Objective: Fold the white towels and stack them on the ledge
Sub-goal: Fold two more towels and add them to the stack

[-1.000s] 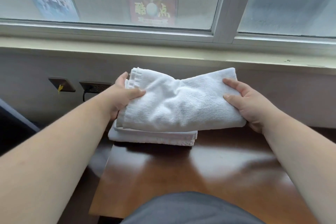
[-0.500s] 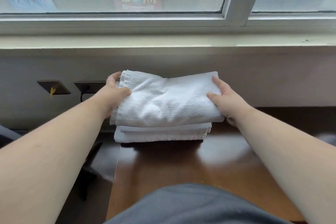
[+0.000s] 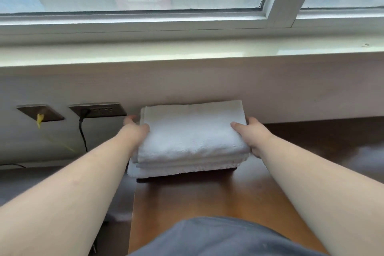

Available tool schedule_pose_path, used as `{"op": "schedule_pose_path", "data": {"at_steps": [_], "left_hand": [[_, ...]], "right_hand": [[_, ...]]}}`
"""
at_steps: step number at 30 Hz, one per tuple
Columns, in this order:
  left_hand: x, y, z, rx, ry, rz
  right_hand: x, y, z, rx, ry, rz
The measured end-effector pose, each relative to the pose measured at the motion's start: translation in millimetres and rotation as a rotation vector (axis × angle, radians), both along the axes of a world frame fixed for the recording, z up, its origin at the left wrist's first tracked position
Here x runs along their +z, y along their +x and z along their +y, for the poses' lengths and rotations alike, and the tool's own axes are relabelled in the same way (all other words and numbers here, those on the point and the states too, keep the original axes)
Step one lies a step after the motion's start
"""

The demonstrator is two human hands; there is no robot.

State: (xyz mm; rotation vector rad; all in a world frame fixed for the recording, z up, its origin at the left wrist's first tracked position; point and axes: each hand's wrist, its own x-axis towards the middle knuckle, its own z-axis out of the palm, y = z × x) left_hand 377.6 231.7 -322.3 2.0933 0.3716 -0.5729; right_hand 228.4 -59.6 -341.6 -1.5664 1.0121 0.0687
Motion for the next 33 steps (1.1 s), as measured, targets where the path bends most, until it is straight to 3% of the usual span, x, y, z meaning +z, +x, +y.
{"op": "schedule_pose_path", "data": {"at_steps": [8, 15, 20, 23, 25, 29, 33], "left_hand": [[-9, 11, -12, -0.088, 0.156, -0.062], [-7, 21, -12, -0.007, 0.075, -0.199], [-3, 30, -13, -0.129, 0.183, -0.308], [-11, 35, -9, -0.171, 0.167, -0.153], [-18, 37, 4, -0.155, 0.121, -0.039], [-17, 34, 40, 0.129, -0.085, 0.178], [-22, 18, 48, 0.014, -0.303, 0.39]], "right_hand": [[-2, 16, 2, -0.149, -0.209, -0.004], [7, 23, 4, -0.185, -0.308, -0.046], [7, 22, -1, -0.172, -0.335, -0.024], [2, 21, -8, -0.026, -0.309, 0.142], [-2, 16, -10, -0.031, -0.139, 0.202], [-8, 1, -9, 0.04, 0.166, 0.274], [-18, -1, -6, 0.042, 0.228, 0.239]]}}
